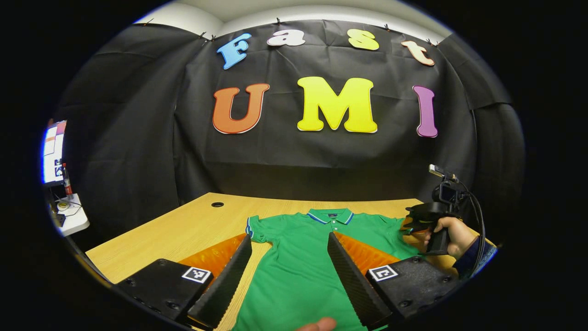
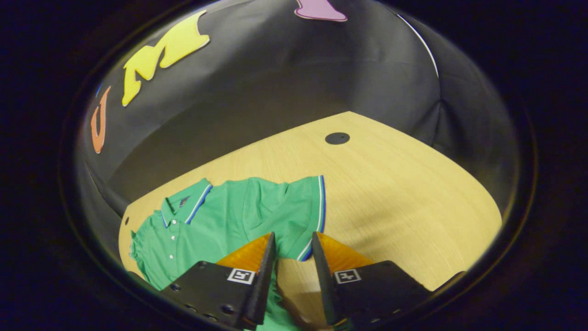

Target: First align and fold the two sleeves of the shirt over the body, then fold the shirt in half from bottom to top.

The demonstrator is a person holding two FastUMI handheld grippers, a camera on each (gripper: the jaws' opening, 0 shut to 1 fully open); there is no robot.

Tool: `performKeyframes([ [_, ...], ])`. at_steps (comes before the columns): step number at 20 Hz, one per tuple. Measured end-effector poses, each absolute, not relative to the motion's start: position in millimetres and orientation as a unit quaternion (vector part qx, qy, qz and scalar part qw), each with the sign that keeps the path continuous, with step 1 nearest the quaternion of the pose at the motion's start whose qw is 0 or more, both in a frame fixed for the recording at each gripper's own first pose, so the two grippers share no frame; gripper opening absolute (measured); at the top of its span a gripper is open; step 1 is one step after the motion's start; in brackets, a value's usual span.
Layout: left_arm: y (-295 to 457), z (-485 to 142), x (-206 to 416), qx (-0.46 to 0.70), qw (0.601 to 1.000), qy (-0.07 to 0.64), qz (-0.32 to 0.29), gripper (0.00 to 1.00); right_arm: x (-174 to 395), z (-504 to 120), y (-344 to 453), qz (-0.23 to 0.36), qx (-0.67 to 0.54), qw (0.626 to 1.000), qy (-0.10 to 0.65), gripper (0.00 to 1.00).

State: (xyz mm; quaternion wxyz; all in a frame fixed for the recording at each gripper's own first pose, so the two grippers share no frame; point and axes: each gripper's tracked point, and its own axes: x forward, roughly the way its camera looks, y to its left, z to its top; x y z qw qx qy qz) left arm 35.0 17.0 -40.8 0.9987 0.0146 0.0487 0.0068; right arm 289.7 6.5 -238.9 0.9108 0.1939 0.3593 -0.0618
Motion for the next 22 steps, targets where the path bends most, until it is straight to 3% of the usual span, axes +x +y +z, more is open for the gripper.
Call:
performKeyframes([
  [1, 16.6, -41.4, 35.3, 0.014, 0.999, 0.051, 0.007, 1.00, 289.5, -237.7, 6.5, -0.056, 0.200, 0.909, 0.361, 0.33],
  [3, 17.2, -43.3, 37.3, 0.012, 0.998, 0.054, 0.008, 1.00, 290.7, -242.5, 2.2, -0.053, 0.203, 0.906, 0.367, 0.29],
  [5, 17.9, -44.3, 36.6, 0.012, 0.998, 0.056, 0.009, 1.00, 291.2, -240.2, 5.6, -0.040, 0.209, 0.904, 0.371, 0.06],
  [13, 23.5, -42.9, 38.3, 0.014, 0.998, 0.054, 0.014, 1.00, 299.5, -216.9, 3.6, -0.029, 0.118, 0.930, 0.348, 0.00],
  [22, 38.4, -41.2, 40.3, 0.001, 0.998, 0.056, 0.028, 1.00, 304.1, -166.1, 46.3, 0.022, -0.119, 0.953, 0.279, 0.00],
])
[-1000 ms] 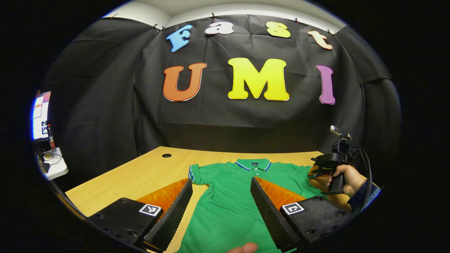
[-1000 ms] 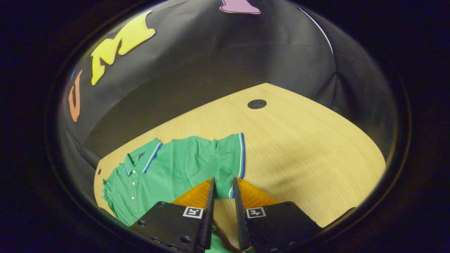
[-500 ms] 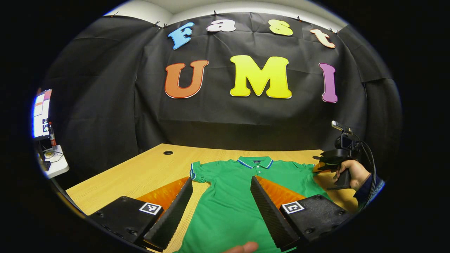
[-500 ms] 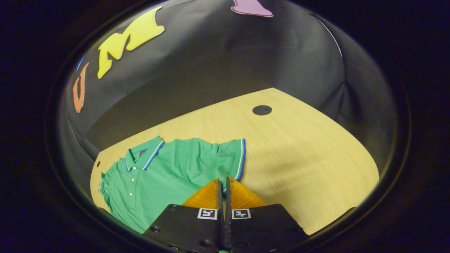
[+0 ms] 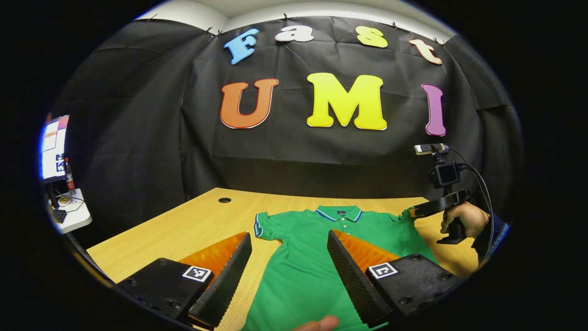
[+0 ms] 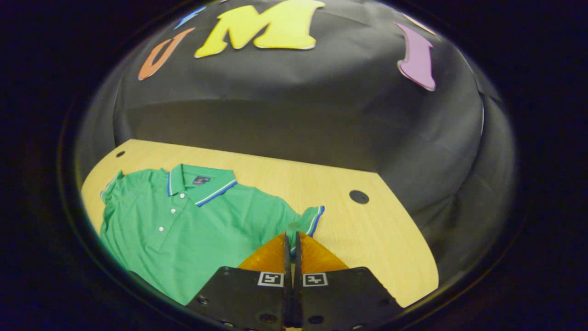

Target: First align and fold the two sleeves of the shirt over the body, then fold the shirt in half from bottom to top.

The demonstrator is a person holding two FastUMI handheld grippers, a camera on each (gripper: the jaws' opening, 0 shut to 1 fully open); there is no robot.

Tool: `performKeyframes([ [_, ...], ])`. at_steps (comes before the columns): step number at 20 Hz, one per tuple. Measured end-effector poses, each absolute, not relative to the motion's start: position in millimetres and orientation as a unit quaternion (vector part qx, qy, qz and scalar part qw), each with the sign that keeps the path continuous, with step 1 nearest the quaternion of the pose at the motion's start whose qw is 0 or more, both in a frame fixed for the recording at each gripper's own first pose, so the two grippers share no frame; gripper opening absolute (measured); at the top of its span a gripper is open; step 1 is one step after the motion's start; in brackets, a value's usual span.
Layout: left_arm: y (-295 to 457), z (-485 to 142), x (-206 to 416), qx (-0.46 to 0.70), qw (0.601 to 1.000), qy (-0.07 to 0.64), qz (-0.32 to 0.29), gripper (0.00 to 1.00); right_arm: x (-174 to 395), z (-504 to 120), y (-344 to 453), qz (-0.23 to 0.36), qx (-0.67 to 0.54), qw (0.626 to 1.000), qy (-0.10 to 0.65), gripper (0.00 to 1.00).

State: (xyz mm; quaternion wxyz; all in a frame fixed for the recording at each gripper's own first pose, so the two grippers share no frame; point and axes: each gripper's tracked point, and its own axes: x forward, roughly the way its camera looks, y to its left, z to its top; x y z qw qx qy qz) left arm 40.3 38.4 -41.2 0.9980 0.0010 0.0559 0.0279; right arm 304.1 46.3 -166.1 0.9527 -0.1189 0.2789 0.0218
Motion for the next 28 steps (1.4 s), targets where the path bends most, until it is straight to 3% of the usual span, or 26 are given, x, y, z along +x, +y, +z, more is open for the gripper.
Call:
performKeyframes([
  [8, 62.7, -30.8, 39.1, -0.026, 0.997, 0.052, 0.041, 1.00, 285.7, -150.9, 142.0, 0.119, -0.232, 0.945, 0.195, 0.00],
  [11, 77.6, -26.4, 39.4, -0.038, 0.997, 0.049, 0.054, 1.00, 266.7, -157.9, 183.5, 0.156, -0.170, 0.951, 0.208, 0.11],
  [12, 81.5, -25.9, 39.0, -0.042, 0.996, 0.049, 0.057, 1.00, 261.0, -160.3, 190.9, 0.170, -0.156, 0.949, 0.213, 0.28],
  [15, 90.1, -25.3, 39.6, -0.049, 0.995, 0.048, 0.066, 1.00, 251.6, -147.6, 197.5, 0.169, -0.134, 0.958, 0.189, 0.96],
  [22, 107.6, -32.3, 49.7, -0.043, 0.995, 0.050, 0.081, 1.00, 215.8, -92.0, 169.1, 0.118, -0.031, 0.978, 0.170, 0.95],
  [28, 119.9, -41.4, 62.9, -0.032, 0.993, 0.068, 0.089, 1.00, 160.3, -44.0, 125.7, 0.096, -0.032, 0.988, 0.116, 0.95],
])
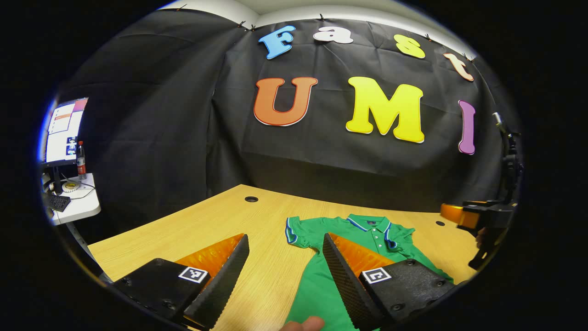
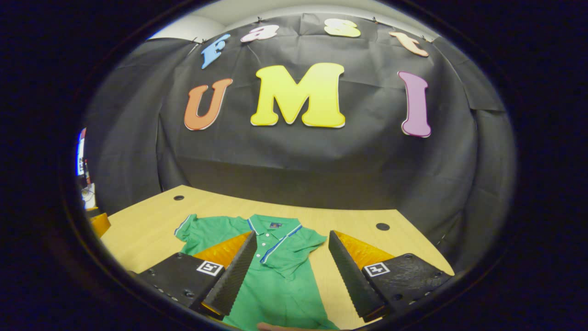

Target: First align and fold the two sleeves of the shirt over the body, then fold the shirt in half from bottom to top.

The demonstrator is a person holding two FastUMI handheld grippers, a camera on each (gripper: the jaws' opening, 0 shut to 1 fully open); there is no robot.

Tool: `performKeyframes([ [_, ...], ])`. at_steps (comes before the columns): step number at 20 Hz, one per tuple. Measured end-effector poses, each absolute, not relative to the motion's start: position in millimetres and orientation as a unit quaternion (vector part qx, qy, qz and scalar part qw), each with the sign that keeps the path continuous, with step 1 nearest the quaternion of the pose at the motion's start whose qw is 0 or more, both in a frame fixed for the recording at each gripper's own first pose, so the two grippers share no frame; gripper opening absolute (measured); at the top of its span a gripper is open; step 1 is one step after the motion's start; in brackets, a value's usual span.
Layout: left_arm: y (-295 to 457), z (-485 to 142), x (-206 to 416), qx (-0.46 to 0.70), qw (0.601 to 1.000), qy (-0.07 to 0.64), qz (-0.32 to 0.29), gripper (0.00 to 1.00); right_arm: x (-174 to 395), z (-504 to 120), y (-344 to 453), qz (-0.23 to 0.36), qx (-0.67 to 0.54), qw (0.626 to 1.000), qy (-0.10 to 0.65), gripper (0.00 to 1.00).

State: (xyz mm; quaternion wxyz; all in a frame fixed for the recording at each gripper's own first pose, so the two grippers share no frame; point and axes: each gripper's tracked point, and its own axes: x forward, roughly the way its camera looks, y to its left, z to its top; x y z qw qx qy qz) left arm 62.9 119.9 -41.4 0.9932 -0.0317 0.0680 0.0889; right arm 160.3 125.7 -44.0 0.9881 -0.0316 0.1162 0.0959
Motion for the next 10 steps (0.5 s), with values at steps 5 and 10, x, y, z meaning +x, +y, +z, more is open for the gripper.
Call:
performKeyframes([
  [5, 118.1, -51.9, 93.1, -0.008, 0.991, 0.109, 0.082, 1.00, 106.0, -27.6, 97.3, 0.084, -0.078, 0.991, 0.071, 0.95],
  [10, 118.5, -63.8, 134.0, -0.028, 0.977, 0.200, 0.069, 1.00, 47.7, -8.6, 75.4, 0.084, -0.067, 0.994, 0.023, 0.95],
])
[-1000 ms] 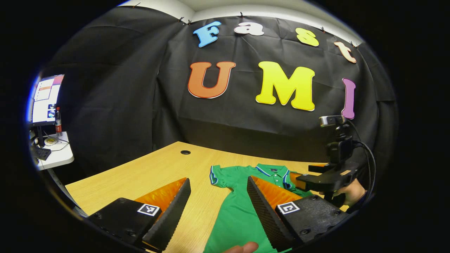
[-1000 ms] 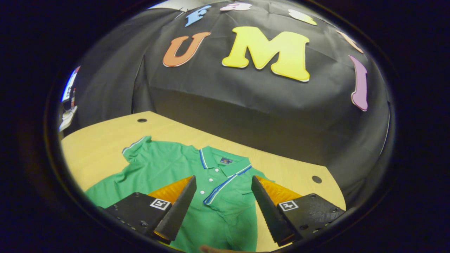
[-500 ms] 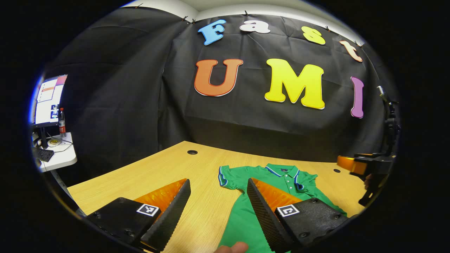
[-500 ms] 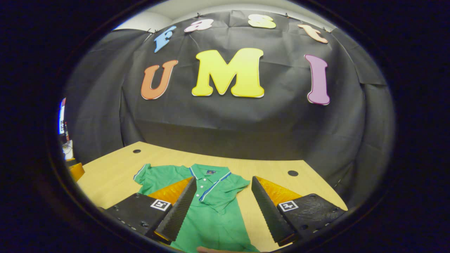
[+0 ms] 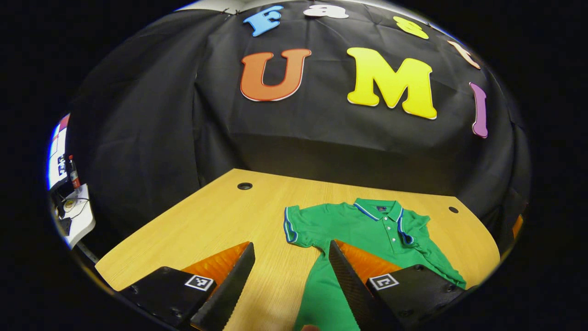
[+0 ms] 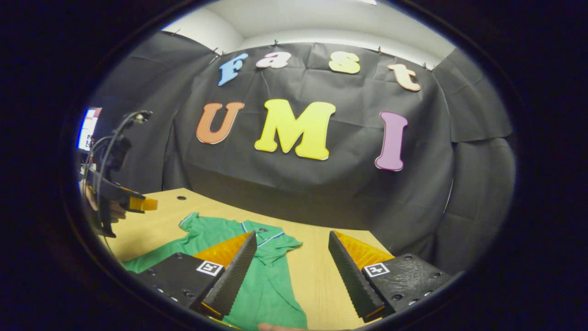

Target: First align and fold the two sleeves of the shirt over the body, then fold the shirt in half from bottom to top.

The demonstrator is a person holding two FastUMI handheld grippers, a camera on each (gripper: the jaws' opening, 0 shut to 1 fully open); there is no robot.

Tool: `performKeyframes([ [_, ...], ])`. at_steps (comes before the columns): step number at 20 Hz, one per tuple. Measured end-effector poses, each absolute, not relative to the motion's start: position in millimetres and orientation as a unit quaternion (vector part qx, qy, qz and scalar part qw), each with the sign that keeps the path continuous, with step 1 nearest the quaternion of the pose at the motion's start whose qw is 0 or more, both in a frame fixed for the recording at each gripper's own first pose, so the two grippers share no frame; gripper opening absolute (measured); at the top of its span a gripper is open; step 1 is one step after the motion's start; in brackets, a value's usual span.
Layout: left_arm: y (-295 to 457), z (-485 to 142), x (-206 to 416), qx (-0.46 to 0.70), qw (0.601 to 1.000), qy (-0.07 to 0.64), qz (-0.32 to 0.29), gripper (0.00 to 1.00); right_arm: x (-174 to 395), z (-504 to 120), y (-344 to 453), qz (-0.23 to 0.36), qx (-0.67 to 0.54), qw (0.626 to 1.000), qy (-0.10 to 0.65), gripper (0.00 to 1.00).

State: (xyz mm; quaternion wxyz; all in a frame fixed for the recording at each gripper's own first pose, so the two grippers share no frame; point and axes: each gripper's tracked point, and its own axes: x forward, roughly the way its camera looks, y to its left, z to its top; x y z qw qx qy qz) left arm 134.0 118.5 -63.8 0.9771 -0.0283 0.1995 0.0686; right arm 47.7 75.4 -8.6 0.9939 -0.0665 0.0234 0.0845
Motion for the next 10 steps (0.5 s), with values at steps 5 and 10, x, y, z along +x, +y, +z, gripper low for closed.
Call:
performKeyframes([
  [5, 130.2, -63.2, 182.5, -0.046, 0.969, 0.224, 0.090, 1.00, 20.2, -7.1, 56.7, 0.099, -0.065, 0.993, -0.002, 0.95],
  [10, 142.8, -110.8, 237.4, -0.075, 0.948, 0.292, 0.099, 1.00, 25.9, -6.0, 32.6, 0.102, -0.018, 0.995, -0.005, 0.97],
])
